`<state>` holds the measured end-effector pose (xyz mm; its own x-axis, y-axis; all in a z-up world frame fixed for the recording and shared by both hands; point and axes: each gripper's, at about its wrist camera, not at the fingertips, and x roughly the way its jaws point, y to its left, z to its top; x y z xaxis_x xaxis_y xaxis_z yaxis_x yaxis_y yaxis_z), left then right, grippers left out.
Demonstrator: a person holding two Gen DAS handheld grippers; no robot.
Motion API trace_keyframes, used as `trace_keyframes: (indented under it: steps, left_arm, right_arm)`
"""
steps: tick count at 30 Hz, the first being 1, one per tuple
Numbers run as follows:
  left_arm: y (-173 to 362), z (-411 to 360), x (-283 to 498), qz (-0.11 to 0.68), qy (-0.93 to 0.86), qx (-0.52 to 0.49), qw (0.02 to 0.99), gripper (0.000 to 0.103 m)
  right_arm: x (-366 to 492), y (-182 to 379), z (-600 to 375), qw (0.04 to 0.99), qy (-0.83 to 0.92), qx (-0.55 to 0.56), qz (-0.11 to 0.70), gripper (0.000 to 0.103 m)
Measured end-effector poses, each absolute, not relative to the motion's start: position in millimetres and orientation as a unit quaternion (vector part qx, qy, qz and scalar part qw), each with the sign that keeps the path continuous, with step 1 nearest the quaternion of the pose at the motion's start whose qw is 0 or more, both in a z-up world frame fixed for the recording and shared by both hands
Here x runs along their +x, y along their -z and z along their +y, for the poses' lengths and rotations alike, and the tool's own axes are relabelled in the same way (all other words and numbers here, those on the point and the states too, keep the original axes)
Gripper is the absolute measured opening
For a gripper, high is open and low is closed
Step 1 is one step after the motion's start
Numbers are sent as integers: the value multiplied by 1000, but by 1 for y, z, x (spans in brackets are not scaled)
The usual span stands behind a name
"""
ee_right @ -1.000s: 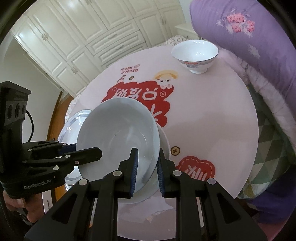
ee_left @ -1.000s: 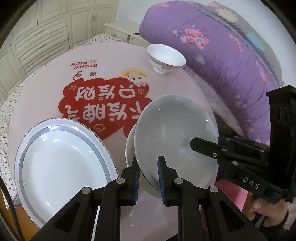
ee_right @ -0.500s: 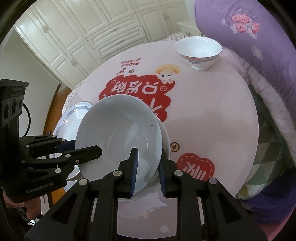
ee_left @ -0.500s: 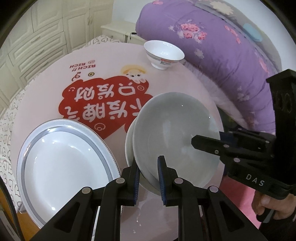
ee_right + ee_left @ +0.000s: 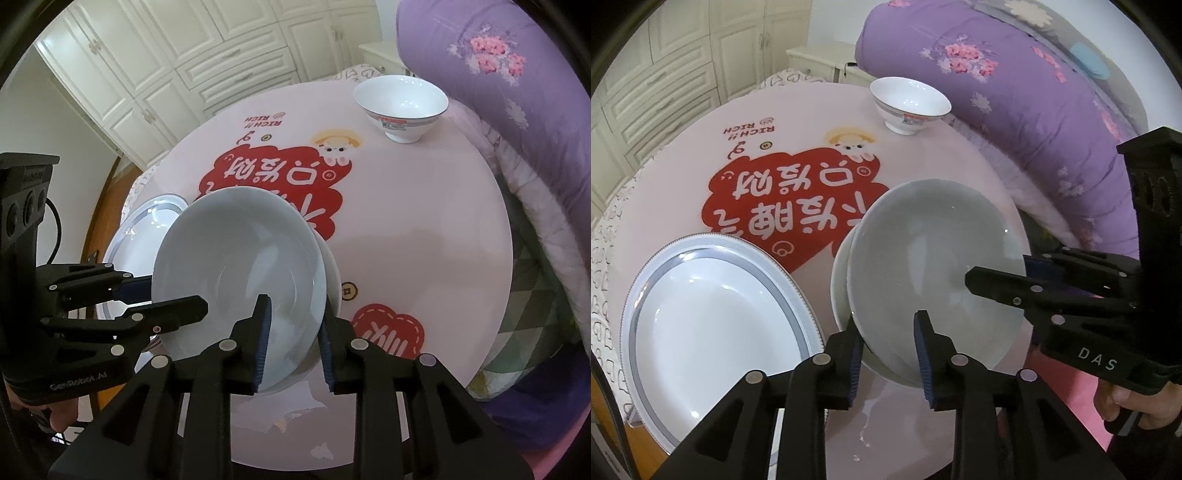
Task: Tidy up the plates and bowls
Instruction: 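Carry the held bowl over the first bowl and lower it inside, then open both grippers to release the bowl inside the first bowl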
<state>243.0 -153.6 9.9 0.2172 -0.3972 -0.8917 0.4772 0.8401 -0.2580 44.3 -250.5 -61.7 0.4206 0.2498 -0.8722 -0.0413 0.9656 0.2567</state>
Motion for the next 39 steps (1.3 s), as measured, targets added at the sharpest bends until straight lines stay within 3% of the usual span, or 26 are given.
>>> trace_keyframes:
  steps: [4, 17, 19, 20, 21, 27, 30, 32, 39]
  left_arm:
    - [-9, -149, 251, 577, 297, 0, 761, 39]
    - [-9, -136, 278, 608, 302, -71, 731, 64]
    - [-12, -136, 278, 603, 280, -55, 745, 77]
    - [-14, -134, 278, 599, 263, -46, 755, 93]
    - [-14, -130, 279, 592, 256, -49, 763, 100]
    - [-5, -121, 283, 594, 238, -50, 767, 100]
    - [-4, -120, 281, 590, 237, -58, 770, 101]
    - [-5, -118, 278, 582, 234, -60, 777, 101]
    - [-14, -111, 279, 562, 211, -52, 798, 101]
  right_arm:
    - [44, 61, -249, 834, -100, 106, 532, 39]
    - [50, 64, -248, 837, -99, 112, 527, 41]
    - [50, 64, -247, 838, -98, 108, 525, 43]
    - [50, 63, -247, 840, -98, 107, 524, 46]
    - [49, 63, -247, 841, -98, 107, 522, 47]
    - [49, 61, -245, 846, -102, 109, 512, 56]
    - [47, 54, -252, 859, -93, 120, 489, 74]
    - [47, 52, -260, 868, -64, 115, 480, 103]
    - [48, 48, -284, 874, -55, 150, 459, 103]
